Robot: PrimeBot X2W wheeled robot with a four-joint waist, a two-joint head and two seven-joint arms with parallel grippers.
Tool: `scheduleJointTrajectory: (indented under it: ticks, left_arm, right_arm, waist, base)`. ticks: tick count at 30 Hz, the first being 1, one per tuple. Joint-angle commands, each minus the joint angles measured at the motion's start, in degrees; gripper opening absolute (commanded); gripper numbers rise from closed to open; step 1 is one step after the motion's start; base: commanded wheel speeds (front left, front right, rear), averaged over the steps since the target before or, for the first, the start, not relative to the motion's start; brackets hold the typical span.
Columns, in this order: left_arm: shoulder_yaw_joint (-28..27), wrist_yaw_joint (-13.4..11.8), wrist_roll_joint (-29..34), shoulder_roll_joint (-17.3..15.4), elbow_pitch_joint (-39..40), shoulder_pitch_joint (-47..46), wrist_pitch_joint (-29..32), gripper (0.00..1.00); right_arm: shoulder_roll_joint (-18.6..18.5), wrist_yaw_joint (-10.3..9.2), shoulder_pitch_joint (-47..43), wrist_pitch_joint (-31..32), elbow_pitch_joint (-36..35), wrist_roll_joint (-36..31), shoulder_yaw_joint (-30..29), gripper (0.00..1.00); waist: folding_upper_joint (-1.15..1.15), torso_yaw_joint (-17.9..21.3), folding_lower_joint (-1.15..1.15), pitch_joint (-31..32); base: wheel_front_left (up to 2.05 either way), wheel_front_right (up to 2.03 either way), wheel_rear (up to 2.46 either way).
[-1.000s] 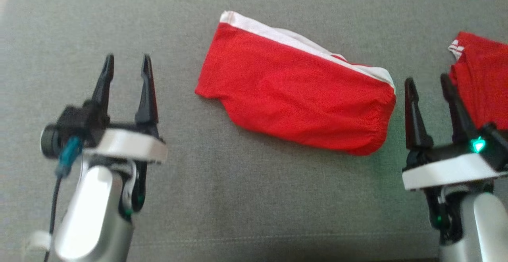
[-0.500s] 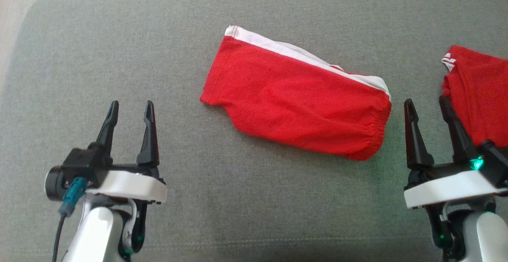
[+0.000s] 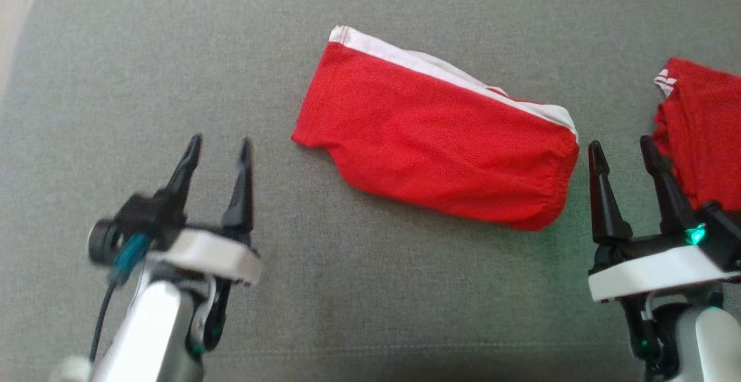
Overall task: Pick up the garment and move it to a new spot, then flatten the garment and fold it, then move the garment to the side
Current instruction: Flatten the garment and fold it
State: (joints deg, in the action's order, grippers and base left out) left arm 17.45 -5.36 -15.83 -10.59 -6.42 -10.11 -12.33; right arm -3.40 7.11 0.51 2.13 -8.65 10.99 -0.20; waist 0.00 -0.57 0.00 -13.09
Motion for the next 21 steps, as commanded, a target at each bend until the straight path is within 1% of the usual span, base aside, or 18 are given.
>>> scheduleJointTrajectory:
  ticks: [1, 4, 7, 10, 14, 16, 21]
  left_arm:
    - [-0.8, 1.2, 0.2, -0.7, 0.7, -5.9, 1.2, 1.0]
    - [1.7, 4.1, -0.6, 0.4, -3.1, -10.9, 4.9, 1.0]
    - [3.5, 7.2, -2.3, 1.6, -9.2, -16.2, 10.0, 1.0]
    - [4.4, 9.1, -3.8, 2.4, -15.8, -21.0, 14.0, 1.0]
    - [4.7, 10.4, -5.2, 2.5, -24.1, -25.9, 17.8, 1.0]
    - [5.1, 10.4, -5.1, 2.3, -27.8, -27.5, 20.2, 1.0]
    - [6.2, 10.6, -5.0, 2.3, -32.1, -29.6, 23.8, 1.0]
  right_arm:
    - [0.0, 0.37, 1.8, 0.0, -2.6, -0.3, 1.5, 1.0]
    - [0.0, 0.37, 2.6, 0.1, -2.8, -0.2, 1.9, 1.0]
    - [0.0, 0.37, 3.5, 0.0, -2.8, 0.0, 2.4, 1.0]
    - [0.1, 0.37, 4.5, -0.2, -2.5, 0.3, 3.0, 1.0]
    - [0.1, 0.37, 5.1, -0.9, -1.8, 0.8, 3.1, 1.0]
    - [0.2, 0.37, 5.2, -1.3, -1.3, 1.2, 3.0, 1.0]
    - [0.3, 0.37, 5.2, -1.7, -0.6, 1.5, 2.8, 1.0]
  waist:
    - [0.0, 0.3, 0.0, -1.3]
    - [0.0, 0.9, 0.0, -3.2]
    - [0.0, 1.9, 0.0, -5.1]
    - [0.0, 3.3, 0.0, -6.6]
    - [0.0, 4.8, 0.0, -7.9]
    - [0.0, 5.2, 0.0, -8.2]
    - [0.0, 5.6, 0.0, -8.4]
  base:
    - [0.0, 0.0, 0.0]
    - [0.0, 0.0, 0.0]
    - [0.0, 0.0, 0.0]
    - [0.0, 0.0, 0.0]
    - [0.0, 0.0, 0.0]
    - [0.0, 0.0, 0.0]
    - [0.0, 0.0, 0.0]
